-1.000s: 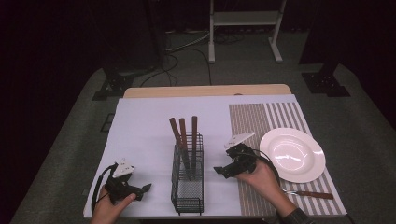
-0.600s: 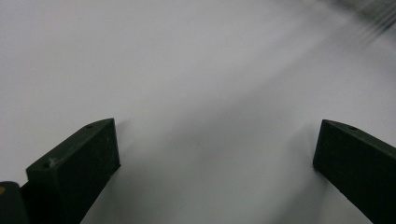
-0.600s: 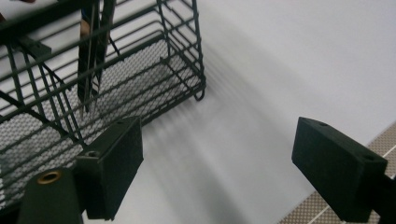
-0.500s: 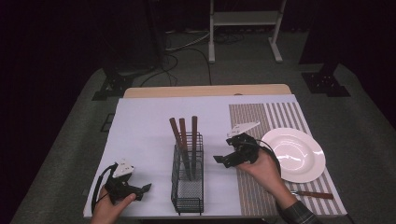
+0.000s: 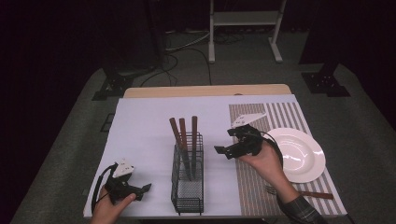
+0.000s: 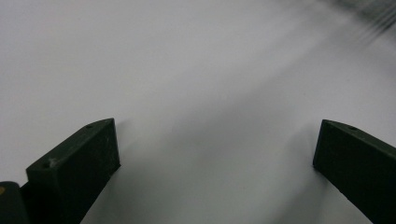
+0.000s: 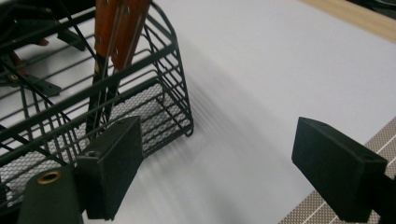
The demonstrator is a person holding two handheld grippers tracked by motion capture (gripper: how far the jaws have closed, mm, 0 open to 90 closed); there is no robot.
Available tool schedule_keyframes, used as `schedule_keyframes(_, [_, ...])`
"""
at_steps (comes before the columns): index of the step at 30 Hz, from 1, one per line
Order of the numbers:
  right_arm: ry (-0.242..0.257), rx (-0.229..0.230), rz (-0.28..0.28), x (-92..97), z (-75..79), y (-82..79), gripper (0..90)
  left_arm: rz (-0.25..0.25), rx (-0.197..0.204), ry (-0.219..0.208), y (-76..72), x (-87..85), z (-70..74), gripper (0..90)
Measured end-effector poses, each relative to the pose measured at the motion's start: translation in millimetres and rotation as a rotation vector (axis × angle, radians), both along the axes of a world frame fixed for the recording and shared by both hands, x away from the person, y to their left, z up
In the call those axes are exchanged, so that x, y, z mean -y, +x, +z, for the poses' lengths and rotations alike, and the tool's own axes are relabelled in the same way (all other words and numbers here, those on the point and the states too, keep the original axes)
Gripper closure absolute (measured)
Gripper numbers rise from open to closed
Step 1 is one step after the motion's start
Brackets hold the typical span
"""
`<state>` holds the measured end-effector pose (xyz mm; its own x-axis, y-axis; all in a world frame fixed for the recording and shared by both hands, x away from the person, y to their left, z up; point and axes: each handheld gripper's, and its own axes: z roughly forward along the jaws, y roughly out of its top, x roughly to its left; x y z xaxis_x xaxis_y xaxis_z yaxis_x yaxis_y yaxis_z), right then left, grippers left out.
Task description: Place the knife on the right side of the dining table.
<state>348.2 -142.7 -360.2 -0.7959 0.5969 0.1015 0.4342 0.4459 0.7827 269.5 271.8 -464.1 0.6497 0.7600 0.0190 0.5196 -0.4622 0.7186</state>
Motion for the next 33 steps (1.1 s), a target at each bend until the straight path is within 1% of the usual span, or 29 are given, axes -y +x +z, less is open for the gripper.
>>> schedule_keyframes(4, [0.011,0.007,0.000,0.6,4.9,1.6,15.3,-0.001,0.001,0.001,0.1,-0.1,0.1,0.0])
schedule_keyframes(9, [0.033,0.025,-0.001,1.0,14.7,3.4,15.3,-0.001,-0.001,0.002,0.0,-0.1,0.2,0.0])
schedule_keyframes(19, [0.076,0.040,0.008,0.1,26.7,4.8,15.3,0.001,0.000,0.000,-0.1,0.1,0.0,0.0])
schedule_keyframes(28, [0.105,0.045,0.017,-5.7,33.6,6.3,15.3,0.000,0.000,0.000,-0.1,0.0,0.0,0.0])
schedule_keyframes(33, [0.116,0.038,0.027,-11.3,35.6,8.1,15.3,-0.001,0.001,0.002,0.0,-0.1,0.1,0.0])
